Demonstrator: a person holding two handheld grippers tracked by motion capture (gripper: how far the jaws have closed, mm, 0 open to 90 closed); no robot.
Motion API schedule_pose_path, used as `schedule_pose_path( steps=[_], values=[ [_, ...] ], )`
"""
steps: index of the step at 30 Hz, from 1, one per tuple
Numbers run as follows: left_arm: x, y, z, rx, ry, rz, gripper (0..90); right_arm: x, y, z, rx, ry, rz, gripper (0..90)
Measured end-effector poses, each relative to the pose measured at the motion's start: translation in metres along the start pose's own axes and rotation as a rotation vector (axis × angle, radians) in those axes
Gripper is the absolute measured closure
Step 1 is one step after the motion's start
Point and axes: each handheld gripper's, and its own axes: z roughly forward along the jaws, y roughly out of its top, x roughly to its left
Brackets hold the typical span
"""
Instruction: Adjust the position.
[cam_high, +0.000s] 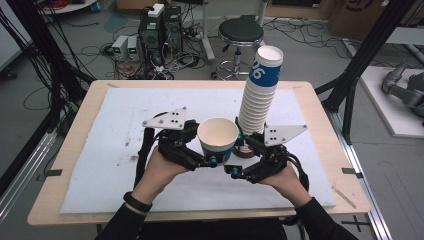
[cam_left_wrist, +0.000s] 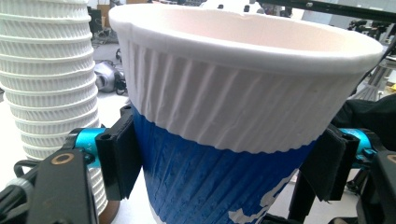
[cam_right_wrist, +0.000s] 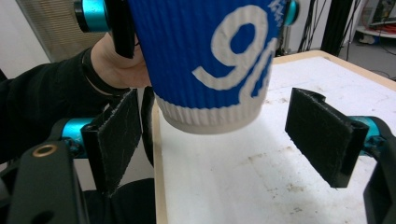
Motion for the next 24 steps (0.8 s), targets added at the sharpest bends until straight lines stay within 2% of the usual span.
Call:
schedule_pose_path(
  steps=[8, 12, 14, 24],
  values=[
    [-0.002, -0.002, 0.008, 0.009, -0.008, -0.002, 24.5, 0.002, -0.002, 0.006, 0.003, -0.005, -0.003, 19.0],
    [-0.002, -0.004, 0.011, 0.01, -0.006, 0.0, 24.5, 0.001, -0.003, 0.008, 0.001, 0.008, 0.013, 19.7],
    [-0.002, -0.004, 0.013, 0.011, -0.015, -0.004, 24.5, 0.002, -0.003, 0.009, -0.001, 0.008, 0.011, 25.8],
    [-0.002, -0.005, 0.014, 0.015, -0.017, -0.003, 23.8, 0.002, -0.004, 0.009, -0.006, 0.011, 0.002, 29.8]
  ],
)
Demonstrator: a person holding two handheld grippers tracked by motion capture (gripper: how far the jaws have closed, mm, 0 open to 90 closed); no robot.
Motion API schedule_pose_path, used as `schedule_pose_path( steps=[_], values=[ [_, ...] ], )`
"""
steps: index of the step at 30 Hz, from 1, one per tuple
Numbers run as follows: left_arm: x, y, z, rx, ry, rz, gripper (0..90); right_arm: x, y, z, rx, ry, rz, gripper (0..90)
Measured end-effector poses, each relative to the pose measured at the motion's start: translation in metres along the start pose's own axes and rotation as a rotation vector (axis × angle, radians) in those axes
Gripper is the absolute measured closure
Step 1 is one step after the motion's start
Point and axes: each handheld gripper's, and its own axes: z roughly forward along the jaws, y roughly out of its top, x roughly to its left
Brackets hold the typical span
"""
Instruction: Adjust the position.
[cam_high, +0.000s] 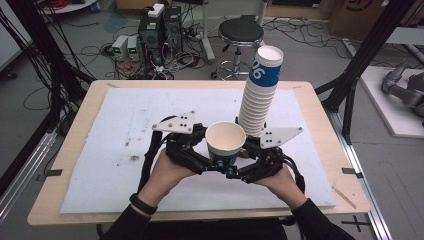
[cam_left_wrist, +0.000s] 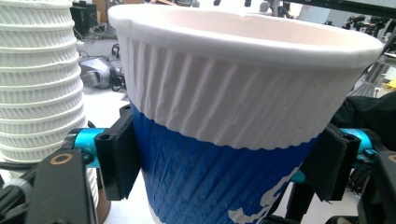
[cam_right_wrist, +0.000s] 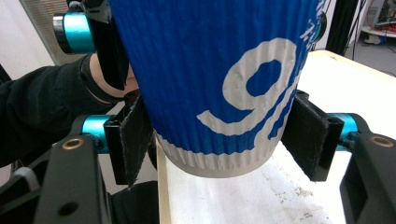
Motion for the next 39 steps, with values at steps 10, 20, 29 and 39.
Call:
schedule_pose_path(
  steps=[10, 20, 29, 39],
  values=[
    [-0.0018, 0.0006, 0.0028, 0.006, 0.007, -0.012, 14.9, 0.0006, -0.0008, 0.0016, 0.006, 0.008, -0.009, 29.9],
    [-0.0032, 0.0045, -0.0015, -0.026, 0.006, -0.01, 12.0, 0.0003, -0.0018, 0.004, 0.021, 0.01, -0.01, 29.9],
    [-0.0031, 0.0051, -0.0037, -0.04, 0.011, -0.015, 12.6, 0.0014, -0.0022, 0.0062, 0.031, 0.014, -0.012, 29.9],
    [-0.0034, 0.0049, -0.0035, -0.039, 0.009, -0.002, 20.3, 0.0002, -0.0026, 0.0062, 0.032, 0.011, -0.013, 30.0]
  ],
)
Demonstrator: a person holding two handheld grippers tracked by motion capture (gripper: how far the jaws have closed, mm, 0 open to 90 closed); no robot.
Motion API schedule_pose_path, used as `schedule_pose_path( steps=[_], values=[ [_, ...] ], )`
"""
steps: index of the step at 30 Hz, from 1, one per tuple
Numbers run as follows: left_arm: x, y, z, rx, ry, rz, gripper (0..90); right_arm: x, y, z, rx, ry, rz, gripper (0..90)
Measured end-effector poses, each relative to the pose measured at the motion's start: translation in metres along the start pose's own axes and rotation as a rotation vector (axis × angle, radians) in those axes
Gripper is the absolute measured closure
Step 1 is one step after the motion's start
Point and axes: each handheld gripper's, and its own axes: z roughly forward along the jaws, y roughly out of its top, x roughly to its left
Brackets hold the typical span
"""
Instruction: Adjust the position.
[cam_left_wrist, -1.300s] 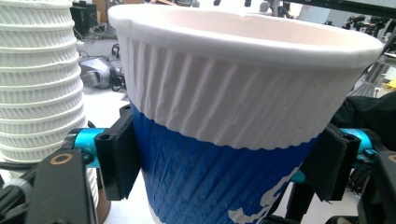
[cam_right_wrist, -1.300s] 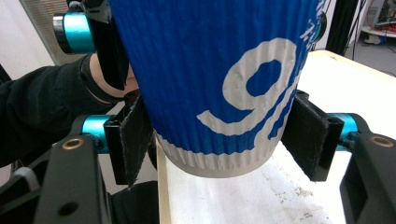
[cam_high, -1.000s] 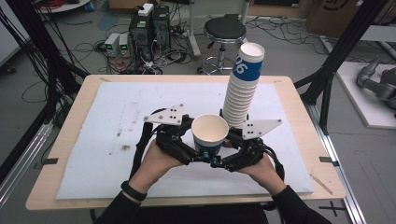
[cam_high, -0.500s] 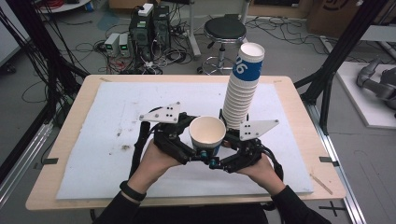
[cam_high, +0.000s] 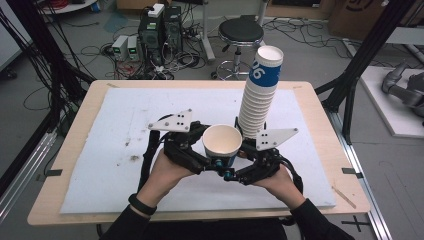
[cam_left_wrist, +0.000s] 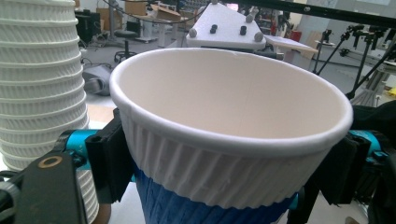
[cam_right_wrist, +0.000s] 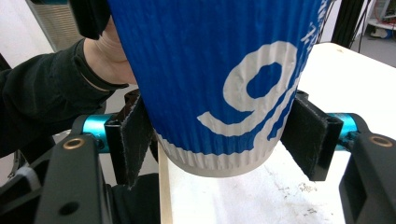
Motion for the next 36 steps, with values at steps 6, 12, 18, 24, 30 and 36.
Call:
schedule_pose_path(
  steps=[6, 12, 18, 24, 30, 36],
  values=[
    [0.0, -0.0004, -0.0002, -0.007, -0.001, -0.001, 21.4, -0.0004, 0.0, -0.0001, -0.004, 0.001, 0.003, 29.8],
    [0.0006, -0.0009, 0.0006, -0.007, -0.015, 0.004, 22.0, 0.001, 0.002, -0.0017, -0.049, 0.011, 0.041, 20.9],
    [0.0002, -0.0012, 0.0019, -0.001, -0.015, 0.01, 22.0, 0.0029, 0.0035, -0.0026, -0.075, 0.018, 0.049, 20.9],
    [0.0003, -0.0019, 0.0032, 0.002, -0.017, 0.007, 21.9, 0.0024, 0.0035, -0.0028, -0.077, 0.013, 0.047, 26.3],
    [-0.0003, -0.0017, 0.0038, 0.0, -0.012, -0.003, 17.0, 0.0025, 0.003, -0.0016, -0.068, 0.018, 0.04, 26.6],
    [0.0, -0.0012, 0.0029, -0.01, -0.018, -0.012, 16.4, 0.003, 0.0023, 0.0005, -0.056, 0.008, 0.025, 26.7]
  ],
)
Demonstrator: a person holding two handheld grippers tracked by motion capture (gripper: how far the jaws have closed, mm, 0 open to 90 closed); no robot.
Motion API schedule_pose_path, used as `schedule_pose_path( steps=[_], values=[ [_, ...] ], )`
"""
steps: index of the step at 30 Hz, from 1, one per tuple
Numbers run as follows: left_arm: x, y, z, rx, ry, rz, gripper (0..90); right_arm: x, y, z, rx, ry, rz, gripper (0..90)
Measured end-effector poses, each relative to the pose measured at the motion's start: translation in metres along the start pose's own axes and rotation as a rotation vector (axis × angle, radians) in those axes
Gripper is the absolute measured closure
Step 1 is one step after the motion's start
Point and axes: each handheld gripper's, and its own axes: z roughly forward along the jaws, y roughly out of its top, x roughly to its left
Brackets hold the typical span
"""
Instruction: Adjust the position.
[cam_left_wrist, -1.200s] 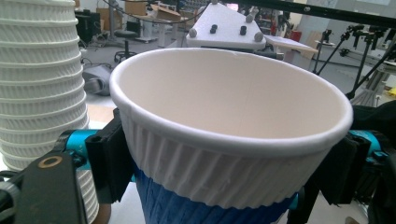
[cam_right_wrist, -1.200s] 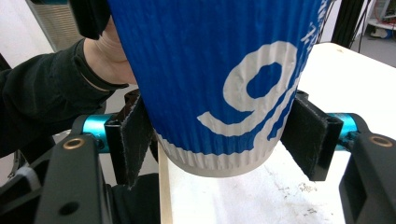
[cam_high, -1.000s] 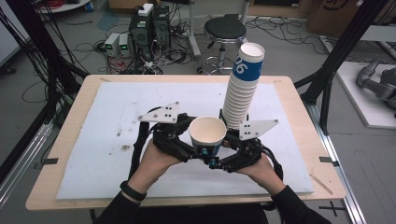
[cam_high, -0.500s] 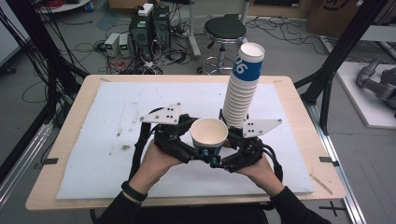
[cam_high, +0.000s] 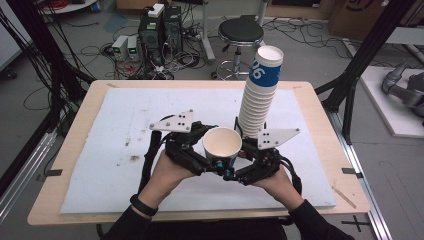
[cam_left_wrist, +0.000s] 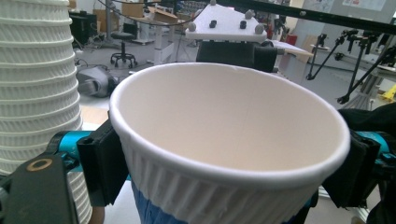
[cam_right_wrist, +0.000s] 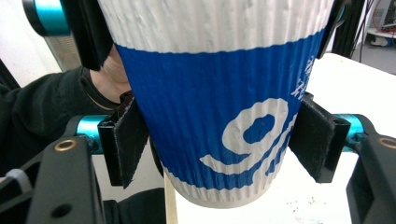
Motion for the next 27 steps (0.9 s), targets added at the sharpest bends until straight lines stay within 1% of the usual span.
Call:
schedule_pose_path(
  steps=[3, 7, 8, 9, 12, 13, 15, 16, 19, 23, 24, 27],
  values=[
    [0.0, 0.0, 0.0, -0.002, -0.004, -0.004, 16.4, 0.0, 0.0, 0.0, 0.004, -0.003, -0.001, 26.6],
    [0.0, 0.0, 0.0, -0.004, -0.003, 0.003, 18.5, 0.0, 0.0, 0.0, 0.003, 0.0, -0.002, 26.7],
    [-0.001, 0.0, -0.001, -0.002, -0.003, 0.011, 18.5, 0.0, 0.0, 0.0, 0.003, 0.0, -0.001, 26.7],
    [-0.001, 0.0, -0.001, -0.003, -0.001, 0.013, 19.6, 0.0, 0.0, 0.0, -0.002, 0.0, -0.009, 26.6],
    [-0.001, 0.001, -0.001, -0.008, -0.003, 0.009, 20.3, 0.001, 0.0, 0.0, 0.002, -0.002, -0.013, 26.3],
    [-0.001, 0.001, -0.002, -0.008, -0.004, 0.009, 20.8, 0.001, 0.0, 0.001, 0.005, -0.004, -0.018, 22.4],
    [0.0, 0.001, -0.003, -0.006, 0.0, 0.016, 21.0, 0.001, -0.001, 0.002, 0.022, -0.016, -0.024, 21.5],
    [0.0, 0.001, -0.004, -0.007, 0.001, 0.016, 21.1, 0.001, 0.0, 0.001, 0.024, -0.01, -0.031, 21.6],
    [0.0, 0.002, -0.006, -0.001, 0.005, 0.024, 21.1, 0.0, 0.001, -0.002, 0.005, -0.008, -0.045, 21.4],
    [0.001, 0.002, -0.008, 0.002, 0.009, 0.026, 21.1, -0.003, 0.001, -0.006, 0.011, 0.0, -0.032, 20.7],
    [0.001, 0.003, -0.01, 0.001, 0.013, 0.027, 21.1, -0.004, 0.001, -0.009, 0.011, -0.01, -0.034, 20.7],
    [0.002, 0.003, -0.012, -0.003, 0.02, 0.027, 21.1, -0.005, 0.002, -0.014, 0.003, -0.013, -0.033, 20.7]
  ],
)
